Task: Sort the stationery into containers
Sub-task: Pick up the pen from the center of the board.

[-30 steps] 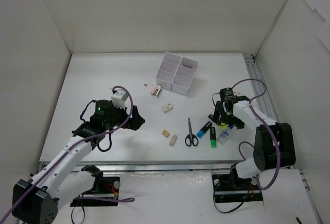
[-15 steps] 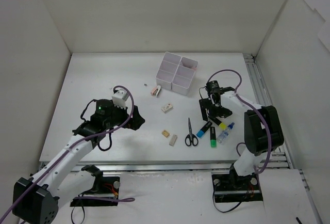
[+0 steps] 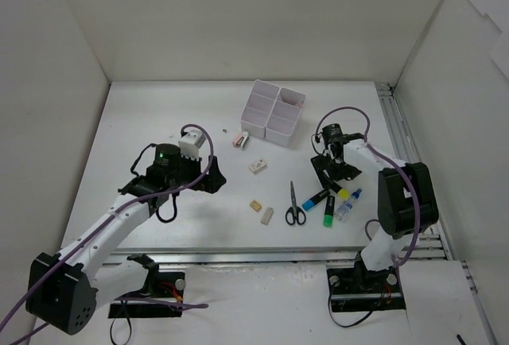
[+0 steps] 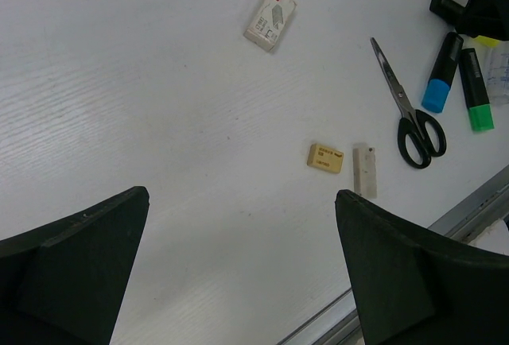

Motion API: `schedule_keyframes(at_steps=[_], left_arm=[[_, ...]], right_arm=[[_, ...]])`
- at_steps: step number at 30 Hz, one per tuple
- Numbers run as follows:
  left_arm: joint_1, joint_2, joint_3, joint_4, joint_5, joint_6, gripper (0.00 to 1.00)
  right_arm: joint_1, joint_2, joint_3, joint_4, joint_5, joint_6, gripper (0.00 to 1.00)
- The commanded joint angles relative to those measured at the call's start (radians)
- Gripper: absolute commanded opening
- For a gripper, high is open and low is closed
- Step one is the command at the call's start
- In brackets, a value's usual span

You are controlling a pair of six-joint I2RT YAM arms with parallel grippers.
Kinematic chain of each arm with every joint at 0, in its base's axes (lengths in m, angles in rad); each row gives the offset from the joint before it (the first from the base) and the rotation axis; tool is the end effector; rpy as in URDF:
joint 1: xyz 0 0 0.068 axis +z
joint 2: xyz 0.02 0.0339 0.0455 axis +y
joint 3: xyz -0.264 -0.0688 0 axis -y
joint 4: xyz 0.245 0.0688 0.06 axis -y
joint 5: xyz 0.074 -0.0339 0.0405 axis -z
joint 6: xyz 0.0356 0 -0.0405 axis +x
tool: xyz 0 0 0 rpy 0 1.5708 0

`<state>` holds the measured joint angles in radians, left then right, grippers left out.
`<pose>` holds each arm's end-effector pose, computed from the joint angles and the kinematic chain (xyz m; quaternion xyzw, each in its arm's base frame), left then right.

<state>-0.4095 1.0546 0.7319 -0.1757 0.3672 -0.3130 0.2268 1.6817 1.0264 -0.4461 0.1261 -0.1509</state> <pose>0.2107 -0.1054 0.2711 0.1339 0.8397 -0.3243 0.4144 0.3221 0.0697 0.1767 -0.1678 0.9561 -0.0524 0.2342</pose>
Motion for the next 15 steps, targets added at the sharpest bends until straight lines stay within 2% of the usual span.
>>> schedule_keyframes(at_steps=[1,5,7,9,10,13,15], left_arm=[[-0.002,0.018,0.067,0.058,0.019,0.02,0.99],[-0.002,0.024,0.078,0.051,0.015,0.026,1.0],[-0.002,0.025,0.081,0.048,0.006,0.032,0.99],[-0.002,0.031,0.089,0.038,-0.004,0.035,0.99],[-0.002,0.031,0.092,0.033,-0.005,0.038,0.99],[-0.002,0.036,0.101,0.031,-0.01,0.046,0.99],[-0.002,0.036,0.104,0.036,-0.004,0.049,1.0]], right_arm=[[-0.029,0.044,0.029,-0.037,0.007,-0.032,0.78],[-0.049,0.072,0.035,-0.043,-0.052,-0.053,0.7],[-0.064,0.093,0.037,-0.042,-0.1,-0.067,0.63],[-0.07,0.105,0.046,-0.042,-0.117,-0.075,0.47],[-0.079,0.118,0.046,-0.042,-0.118,-0.078,0.34],[-0.089,0.136,0.058,-0.04,-0.158,-0.082,0.13],[-0.09,0.133,0.072,-0.04,-0.161,-0.091,0.07]])
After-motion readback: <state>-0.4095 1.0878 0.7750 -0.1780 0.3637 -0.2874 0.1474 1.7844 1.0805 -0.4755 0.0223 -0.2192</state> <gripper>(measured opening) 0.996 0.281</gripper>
